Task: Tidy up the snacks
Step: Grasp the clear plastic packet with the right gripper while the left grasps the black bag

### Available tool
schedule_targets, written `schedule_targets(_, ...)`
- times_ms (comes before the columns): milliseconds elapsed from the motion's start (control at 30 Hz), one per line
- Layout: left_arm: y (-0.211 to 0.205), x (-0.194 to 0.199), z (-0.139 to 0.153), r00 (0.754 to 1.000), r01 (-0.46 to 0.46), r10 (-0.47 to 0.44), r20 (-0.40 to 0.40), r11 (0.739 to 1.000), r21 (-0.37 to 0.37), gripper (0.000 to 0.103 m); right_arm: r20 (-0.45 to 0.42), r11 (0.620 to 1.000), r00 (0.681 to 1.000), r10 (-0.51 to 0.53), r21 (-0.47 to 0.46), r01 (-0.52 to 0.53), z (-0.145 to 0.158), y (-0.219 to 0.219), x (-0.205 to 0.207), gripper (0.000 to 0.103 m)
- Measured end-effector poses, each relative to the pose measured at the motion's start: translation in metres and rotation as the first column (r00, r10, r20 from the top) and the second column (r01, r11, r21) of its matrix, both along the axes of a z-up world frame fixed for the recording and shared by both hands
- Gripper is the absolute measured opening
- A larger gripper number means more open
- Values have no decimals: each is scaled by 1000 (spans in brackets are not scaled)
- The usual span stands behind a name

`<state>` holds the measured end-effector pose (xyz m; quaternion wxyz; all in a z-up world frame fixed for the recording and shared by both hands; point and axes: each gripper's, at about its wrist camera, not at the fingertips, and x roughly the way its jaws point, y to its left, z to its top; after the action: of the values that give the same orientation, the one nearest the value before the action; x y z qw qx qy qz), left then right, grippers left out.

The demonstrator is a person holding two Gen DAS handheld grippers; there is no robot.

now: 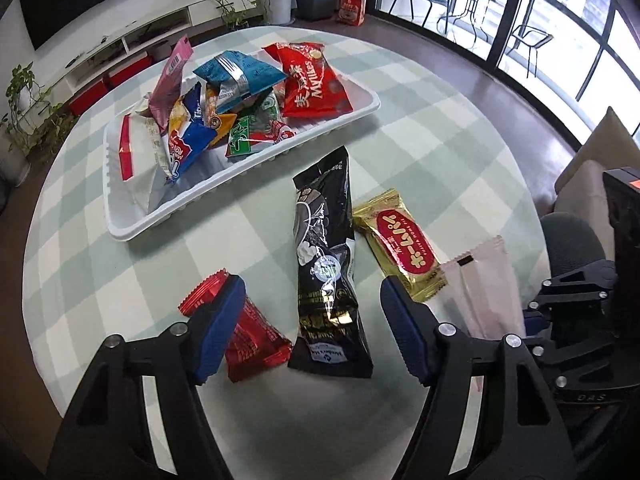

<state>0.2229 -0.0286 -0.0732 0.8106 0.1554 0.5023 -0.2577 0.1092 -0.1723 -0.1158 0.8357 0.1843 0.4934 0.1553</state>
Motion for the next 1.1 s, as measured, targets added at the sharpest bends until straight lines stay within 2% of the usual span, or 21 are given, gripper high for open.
schedule_targets(267, -23, 23, -33, 997, 47, -39, -64, 991, 127, 64, -11, 999, 1000, -10, 42, 10, -5, -10, -2, 17)
schedule_targets(300, -25, 25, -37, 996, 52, -43, -72, 990, 134, 60, -12, 999, 1000, -10, 45, 11, -6, -10, -1, 17)
schedule_targets(367, -24, 29, -38, 995, 52, -43, -87, 993, 107, 52, -15, 999, 1000, -10, 51, 11, -8, -11, 1, 17)
schedule_targets(400, -24, 30, -39, 995, 54, -45, -94, 994, 95, 45, -16, 998, 1000, -10, 54, 11, -9, -11, 1, 17)
schedule_targets(500, -29, 32, -38, 994, 68, -59, -91, 993, 98, 31, -16, 998, 1000, -10, 59, 11, -9, -12, 1, 17)
schedule_targets(700, -29, 31, -38, 995, 70, -63, -79, 994, 81, 27, -7, 998, 1000, -13, 61, 13, -9, -14, 0, 17)
schedule_targets(833, -19, 28, -33, 998, 38, -35, -61, 998, 42, 23, 5, 997, 1000, -23, 72, 23, -5, -17, -4, 17)
schedule_targets(1100, 2, 15, -18, 999, -10, 9, -34, 999, -38, 22, 25, 996, 999, -32, 81, 30, 1, -18, -8, 17)
